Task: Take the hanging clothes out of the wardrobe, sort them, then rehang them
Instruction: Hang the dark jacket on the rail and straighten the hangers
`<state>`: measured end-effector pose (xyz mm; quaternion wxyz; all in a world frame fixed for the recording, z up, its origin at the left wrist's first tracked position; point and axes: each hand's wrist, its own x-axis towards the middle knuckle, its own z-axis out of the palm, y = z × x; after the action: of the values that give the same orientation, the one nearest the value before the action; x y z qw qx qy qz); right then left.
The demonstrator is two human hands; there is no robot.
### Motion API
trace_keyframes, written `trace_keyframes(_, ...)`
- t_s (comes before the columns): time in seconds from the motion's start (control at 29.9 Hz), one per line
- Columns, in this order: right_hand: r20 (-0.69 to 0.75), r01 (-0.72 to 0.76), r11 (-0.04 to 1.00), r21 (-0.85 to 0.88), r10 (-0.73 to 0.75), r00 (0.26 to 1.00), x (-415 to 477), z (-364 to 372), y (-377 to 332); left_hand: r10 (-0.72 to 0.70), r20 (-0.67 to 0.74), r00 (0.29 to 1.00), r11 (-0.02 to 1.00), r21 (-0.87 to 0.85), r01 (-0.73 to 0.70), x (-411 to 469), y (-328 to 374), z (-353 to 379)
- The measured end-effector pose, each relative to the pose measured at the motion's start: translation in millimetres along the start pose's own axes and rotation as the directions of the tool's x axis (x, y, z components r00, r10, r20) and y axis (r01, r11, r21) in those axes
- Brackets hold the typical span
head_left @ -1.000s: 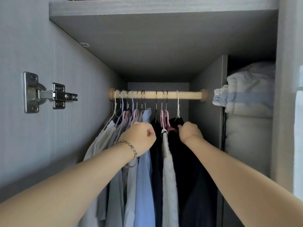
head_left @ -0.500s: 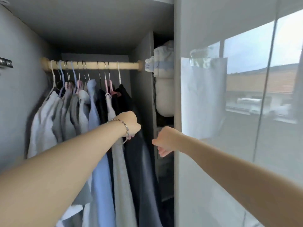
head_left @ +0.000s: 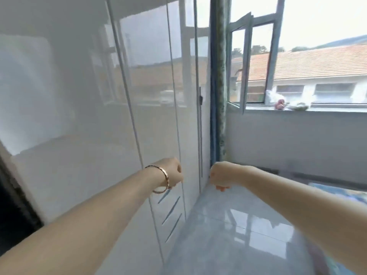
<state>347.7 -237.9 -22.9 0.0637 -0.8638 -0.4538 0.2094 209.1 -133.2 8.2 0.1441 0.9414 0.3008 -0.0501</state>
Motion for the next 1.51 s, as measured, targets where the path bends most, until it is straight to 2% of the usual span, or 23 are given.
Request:
trace_keyframes(0.1,0.052,-0.186,0.982,0.016,0.185,0.981,-40.4,2.8,112.5,0.125,0.036,0.992,0.992,0.014,-0.125,35.9,91.1,50.3)
trace_keyframes(0.23,-0.043,-0.393,0.91,0.135,0.402,0.915,-98.2,4.9,251.5,0.288,0.062,0.955,0.957,0.018,-0.29,73.9,212.4,110.4)
trace_keyframes(0.3,-0.036,-0.487,0.857,0.166,0.499,0.866,-124.2,11.0,315.3,0.369,0.081,0.926,0.928,0.025,-0.372,87.7,270.3,138.4)
trace_keyframes(0.47,0.001,-0.688,0.665,0.289,0.719,0.695,-187.6,33.2,444.5,0.558,0.131,0.819,0.82,0.064,-0.569,112.8,399.0,198.4)
trace_keyframes(0.6,0.004,-0.77,0.451,0.451,0.862,0.508,-238.8,58.2,515.6,0.72,0.217,0.659,0.654,0.103,-0.749,130.8,491.9,239.5)
trace_keyframes(0.74,0.048,-0.789,0.231,0.57,0.949,0.313,-291.1,94.6,558.5,0.796,0.364,0.483,0.473,0.123,-0.872,135.8,574.4,288.6)
trace_keyframes(0.87,0.086,-0.737,0.033,0.675,0.989,0.124,-346.3,142.4,588.5,0.818,0.469,0.332,0.326,0.098,-0.94,115.2,643.5,341.4)
trace_keyframes(1.0,0.149,-0.672,-0.166,0.722,0.985,-0.084,-409.7,200.9,616.2,0.824,0.516,0.236,0.227,0.083,-0.97,82.6,705.3,404.3)
trace_keyframes(1.14,0.23,-0.592,-0.333,0.734,0.942,-0.244,-472.1,262.0,663.1,0.833,0.539,0.122,0.117,0.044,-0.992,42.9,765.5,462.4)
trace_keyframes(1.2,0.269,-0.553,-0.408,0.726,0.909,-0.318,-498.3,290.5,693.2,0.834,0.543,0.096,0.099,0.025,-0.995,28.3,796.8,496.9)
trace_keyframes(1.27,0.31,-0.532,-0.475,0.701,0.875,-0.372,-519.6,318.8,724.3,0.82,0.564,0.1,0.138,-0.025,-0.99,20.0,829.2,542.7)
trace_keyframes(1.37,0.379,-0.517,-0.562,0.646,0.824,-0.421,-540.3,371.3,775.9,0.801,0.588,0.111,0.165,-0.038,-0.986,10.2,871.0,612.5)
trace_keyframes(1.51,0.472,-0.38,-0.654,0.654,0.746,-0.471,-559.1,446.7,844.3,0.807,0.583,0.089,0.139,-0.042,-0.989,-2.7,915.2,702.6)
